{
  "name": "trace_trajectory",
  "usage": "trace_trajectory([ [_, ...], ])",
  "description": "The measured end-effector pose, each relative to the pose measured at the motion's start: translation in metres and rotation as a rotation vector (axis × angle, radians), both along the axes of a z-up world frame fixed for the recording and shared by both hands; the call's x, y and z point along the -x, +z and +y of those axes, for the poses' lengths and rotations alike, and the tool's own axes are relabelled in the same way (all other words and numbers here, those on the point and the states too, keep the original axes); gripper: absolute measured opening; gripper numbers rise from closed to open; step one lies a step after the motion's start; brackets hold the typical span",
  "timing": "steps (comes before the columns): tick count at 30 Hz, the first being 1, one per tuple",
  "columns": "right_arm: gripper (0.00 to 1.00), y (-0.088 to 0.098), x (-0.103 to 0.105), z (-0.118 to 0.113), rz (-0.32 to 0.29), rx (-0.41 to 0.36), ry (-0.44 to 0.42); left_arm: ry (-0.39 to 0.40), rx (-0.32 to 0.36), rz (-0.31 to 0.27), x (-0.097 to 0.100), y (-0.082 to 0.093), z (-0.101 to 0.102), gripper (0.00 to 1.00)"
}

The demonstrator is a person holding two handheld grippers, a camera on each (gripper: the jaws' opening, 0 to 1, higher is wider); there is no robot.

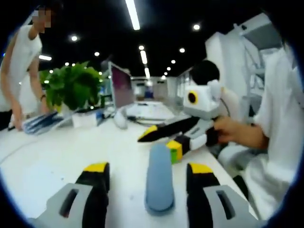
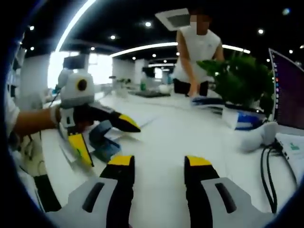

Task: Pick up the paper insert the paper into the punch align the paper edges press the punch to punch holes

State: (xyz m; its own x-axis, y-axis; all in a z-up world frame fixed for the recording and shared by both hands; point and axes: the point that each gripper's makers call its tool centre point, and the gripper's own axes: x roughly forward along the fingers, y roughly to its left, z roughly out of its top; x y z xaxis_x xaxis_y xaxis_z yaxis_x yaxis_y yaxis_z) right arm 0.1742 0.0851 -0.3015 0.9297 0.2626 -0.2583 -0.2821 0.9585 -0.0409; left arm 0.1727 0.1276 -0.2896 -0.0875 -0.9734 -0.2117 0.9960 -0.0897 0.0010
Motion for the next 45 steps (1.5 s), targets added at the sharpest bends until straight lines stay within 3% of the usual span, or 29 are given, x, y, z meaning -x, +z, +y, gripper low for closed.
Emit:
trace_trajectory([
  [10, 0.42, -0.006, -0.003, 0.017, 0.018, 0.034, -0.004, -0.006, -0.021, -0.026, 0.003, -0.005, -0.001, 0.51],
  [23, 0.39, -0.006, -0.002, 0.019, 0.016, 0.050, 0.004, -0.009, -0.028, 0.010, 0.008, -0.008, -0.001, 0.39],
  [27, 0.37, -0.006, -0.002, 0.020, 0.015, 0.048, 0.010, -0.014, -0.027, 0.016, 0.010, -0.008, -0.001, 0.30],
  [33, 0.38, -0.004, -0.001, 0.018, 0.015, 0.048, 0.020, -0.017, -0.028, 0.017, 0.010, -0.009, -0.001, 0.29],
  [37, 0.33, 0.031, 0.005, 0.014, -0.058, -0.012, 0.011, -0.019, -0.028, 0.017, 0.010, -0.009, -0.002, 0.27],
  [39, 0.25, 0.054, 0.006, 0.021, -0.112, -0.051, 0.035, -0.022, -0.028, 0.015, 0.011, -0.009, -0.002, 0.26],
  [42, 0.16, 0.075, 0.008, 0.037, -0.167, -0.022, 0.077, -0.023, -0.029, 0.010, 0.011, -0.009, -0.002, 0.26],
  [45, 0.07, 0.082, 0.005, 0.051, -0.183, -0.010, 0.100, -0.024, -0.029, 0.008, 0.011, -0.009, -0.002, 0.26],
])
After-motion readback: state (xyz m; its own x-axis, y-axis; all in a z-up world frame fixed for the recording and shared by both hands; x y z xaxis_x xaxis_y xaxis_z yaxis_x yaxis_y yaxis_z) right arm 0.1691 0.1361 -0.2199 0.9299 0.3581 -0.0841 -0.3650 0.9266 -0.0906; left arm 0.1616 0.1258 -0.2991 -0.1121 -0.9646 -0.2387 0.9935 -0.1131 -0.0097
